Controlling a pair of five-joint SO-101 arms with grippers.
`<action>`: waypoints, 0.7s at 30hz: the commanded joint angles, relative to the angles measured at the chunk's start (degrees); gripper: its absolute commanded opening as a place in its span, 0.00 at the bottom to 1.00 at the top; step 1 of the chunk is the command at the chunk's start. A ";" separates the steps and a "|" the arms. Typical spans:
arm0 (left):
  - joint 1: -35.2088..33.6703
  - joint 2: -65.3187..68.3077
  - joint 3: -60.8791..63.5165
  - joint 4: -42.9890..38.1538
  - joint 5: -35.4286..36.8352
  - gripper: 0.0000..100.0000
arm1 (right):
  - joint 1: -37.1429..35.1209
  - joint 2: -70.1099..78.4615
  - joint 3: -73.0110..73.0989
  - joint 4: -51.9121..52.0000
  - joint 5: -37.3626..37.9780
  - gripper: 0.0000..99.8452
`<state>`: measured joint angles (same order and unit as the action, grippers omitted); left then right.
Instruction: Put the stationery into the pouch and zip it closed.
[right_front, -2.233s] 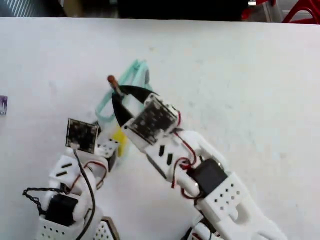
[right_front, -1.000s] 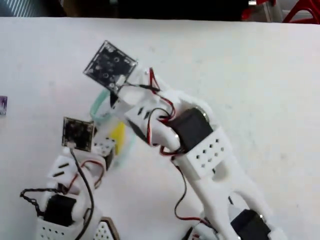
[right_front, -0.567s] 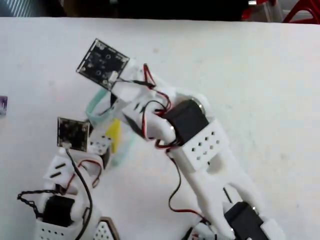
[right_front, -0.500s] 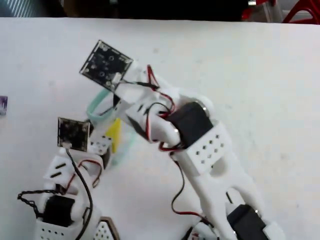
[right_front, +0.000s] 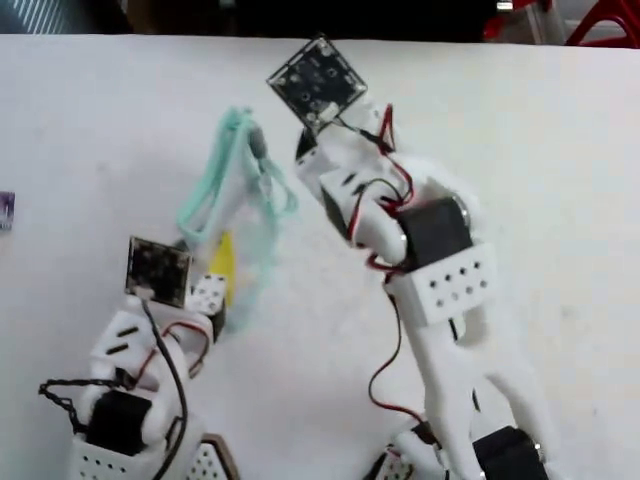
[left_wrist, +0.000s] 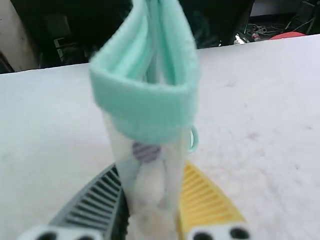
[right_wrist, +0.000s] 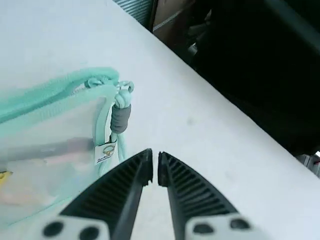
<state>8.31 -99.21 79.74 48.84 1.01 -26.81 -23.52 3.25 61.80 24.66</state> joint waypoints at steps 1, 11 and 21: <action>1.01 -0.48 -1.85 -0.97 -1.32 0.02 | 0.75 -1.19 4.66 -5.32 -0.35 0.13; 3.74 -0.48 -5.80 4.84 -6.42 0.02 | 0.75 -1.19 13.36 -9.36 -0.26 0.21; 8.57 -0.48 -8.26 10.55 -9.32 0.02 | -0.13 -9.80 27.25 -18.95 -1.05 0.21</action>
<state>15.87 -100.26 74.46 59.03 -7.78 -26.81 -28.09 25.23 49.05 24.48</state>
